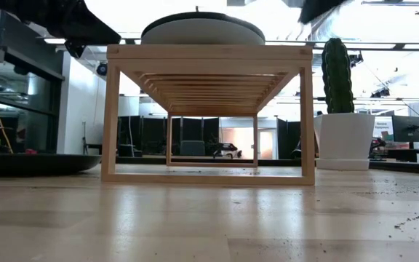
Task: Place and stack plates onto a shelf
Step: Stack the pink plate on top of the black plate on the shelf
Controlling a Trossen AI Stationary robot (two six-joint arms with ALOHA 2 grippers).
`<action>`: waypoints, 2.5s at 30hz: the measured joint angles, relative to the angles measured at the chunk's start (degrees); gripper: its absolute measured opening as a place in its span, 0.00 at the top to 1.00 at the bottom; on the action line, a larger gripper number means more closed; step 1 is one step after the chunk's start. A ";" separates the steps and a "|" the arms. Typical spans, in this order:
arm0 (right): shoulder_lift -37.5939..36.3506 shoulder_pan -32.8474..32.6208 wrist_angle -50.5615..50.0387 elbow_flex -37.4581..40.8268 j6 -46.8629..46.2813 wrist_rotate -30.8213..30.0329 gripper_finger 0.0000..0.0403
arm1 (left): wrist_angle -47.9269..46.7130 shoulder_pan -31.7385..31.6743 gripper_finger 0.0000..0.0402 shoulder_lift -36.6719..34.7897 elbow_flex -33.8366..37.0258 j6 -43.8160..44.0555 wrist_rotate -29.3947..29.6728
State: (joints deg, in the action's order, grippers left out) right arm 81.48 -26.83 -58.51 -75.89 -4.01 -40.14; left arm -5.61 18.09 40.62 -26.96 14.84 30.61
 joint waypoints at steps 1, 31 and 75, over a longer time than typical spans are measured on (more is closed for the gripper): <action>-0.47 0.00 -2.16 0.96 -3.19 0.01 0.68 | 0.32 0.00 1.00 -0.02 0.00 -0.35 0.02; -42.97 11.02 86.61 56.32 24.37 12.16 0.80 | 5.53 0.00 1.00 -0.02 0.00 -9.18 0.02; -42.83 14.08 89.58 56.38 17.94 11.47 0.80 | 3.02 0.07 1.00 -0.02 0.00 -10.38 -1.81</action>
State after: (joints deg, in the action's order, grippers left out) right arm 38.65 -12.75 31.07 -19.51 13.93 -28.67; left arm -2.59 18.16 40.60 -26.96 4.47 28.80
